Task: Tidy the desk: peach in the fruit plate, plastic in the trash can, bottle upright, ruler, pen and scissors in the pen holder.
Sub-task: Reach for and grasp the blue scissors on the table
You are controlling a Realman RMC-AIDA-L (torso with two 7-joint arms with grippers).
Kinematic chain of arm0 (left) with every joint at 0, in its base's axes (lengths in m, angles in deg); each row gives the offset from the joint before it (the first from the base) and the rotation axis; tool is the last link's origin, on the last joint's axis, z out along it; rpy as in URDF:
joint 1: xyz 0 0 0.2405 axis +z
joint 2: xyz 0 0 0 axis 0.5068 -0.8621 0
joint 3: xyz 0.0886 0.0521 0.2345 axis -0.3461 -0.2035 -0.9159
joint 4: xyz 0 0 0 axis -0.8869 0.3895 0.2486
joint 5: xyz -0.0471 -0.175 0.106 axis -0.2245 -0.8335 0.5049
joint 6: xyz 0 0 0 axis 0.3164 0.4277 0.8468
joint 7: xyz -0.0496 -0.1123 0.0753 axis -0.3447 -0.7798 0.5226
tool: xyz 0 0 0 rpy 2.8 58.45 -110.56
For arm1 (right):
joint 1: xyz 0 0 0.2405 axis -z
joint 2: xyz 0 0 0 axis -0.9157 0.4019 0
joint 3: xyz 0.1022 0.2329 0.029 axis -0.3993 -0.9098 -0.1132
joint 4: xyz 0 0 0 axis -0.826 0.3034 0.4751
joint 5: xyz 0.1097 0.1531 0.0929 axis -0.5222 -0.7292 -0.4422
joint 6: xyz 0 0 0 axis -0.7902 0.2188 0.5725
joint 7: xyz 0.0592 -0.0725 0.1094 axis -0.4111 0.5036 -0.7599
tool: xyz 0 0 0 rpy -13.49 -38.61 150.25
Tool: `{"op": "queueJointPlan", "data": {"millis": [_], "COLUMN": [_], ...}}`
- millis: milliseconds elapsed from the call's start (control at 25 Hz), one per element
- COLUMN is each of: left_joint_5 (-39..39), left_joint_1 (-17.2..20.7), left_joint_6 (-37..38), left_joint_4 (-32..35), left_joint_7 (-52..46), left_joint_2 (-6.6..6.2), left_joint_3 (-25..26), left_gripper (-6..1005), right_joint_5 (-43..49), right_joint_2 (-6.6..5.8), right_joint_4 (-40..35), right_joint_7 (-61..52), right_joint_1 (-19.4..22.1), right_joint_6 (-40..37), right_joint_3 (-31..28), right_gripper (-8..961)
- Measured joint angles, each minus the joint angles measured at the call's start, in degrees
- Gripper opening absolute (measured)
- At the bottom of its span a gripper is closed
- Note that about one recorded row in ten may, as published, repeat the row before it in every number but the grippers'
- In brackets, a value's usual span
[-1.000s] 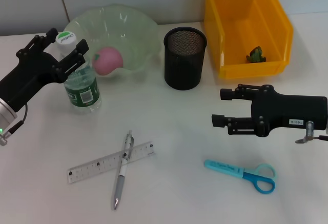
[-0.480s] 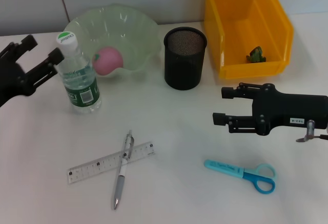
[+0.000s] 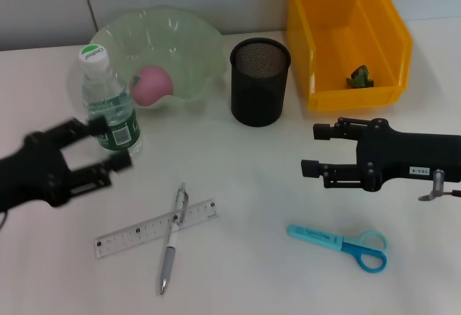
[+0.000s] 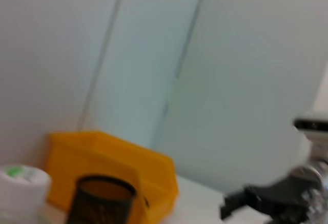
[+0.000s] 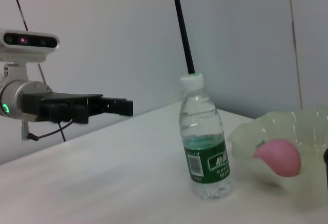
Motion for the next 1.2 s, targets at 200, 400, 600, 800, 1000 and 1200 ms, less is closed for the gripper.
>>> {"op": "queueJointPlan", "data": {"millis": [200, 400, 600, 800, 1000, 1200], "left_joint_5": [11.29, 17.89, 25.45, 27.53, 27.22, 27.13], "left_joint_1": [-2.92, -5.76, -7.03, -7.09, -6.7, -6.91], "left_joint_6": [1.04, 2.46, 3.12, 2.09, 1.64, 1.63], "left_joint_4": [3.34, 3.73, 9.01, 12.5, 12.57, 12.26], "left_joint_7": [-3.89, -4.2, -4.04, -2.2, 2.18, 2.25], "left_joint_2": [2.0, 2.82, 4.75, 5.39, 5.35, 5.35], "left_joint_3": [-0.04, -0.07, -0.19, -2.18, -1.94, -1.77], "left_gripper": [804, 803, 801, 800, 799, 798], "right_joint_5": [1.17, 1.58, 1.83, 1.88, 1.93, 2.84], "right_joint_2": [-0.03, -0.17, -0.52, -0.71, -0.72, -0.19], "right_joint_4": [-0.07, -0.29, -0.55, -1.19, -3.95, -8.76], "right_joint_7": [-0.34, -0.47, -0.71, -1.5, -5.33, -14.33], "right_joint_1": [0.06, 0.08, 0.16, 0.19, 0.42, 0.8], "right_joint_6": [-0.02, -0.17, -0.27, -0.32, -0.45, 1.51], "right_joint_3": [-0.1, -0.15, -0.21, -0.88, -1.34, -1.82], "right_gripper": [769, 769, 769, 768, 767, 766]}}
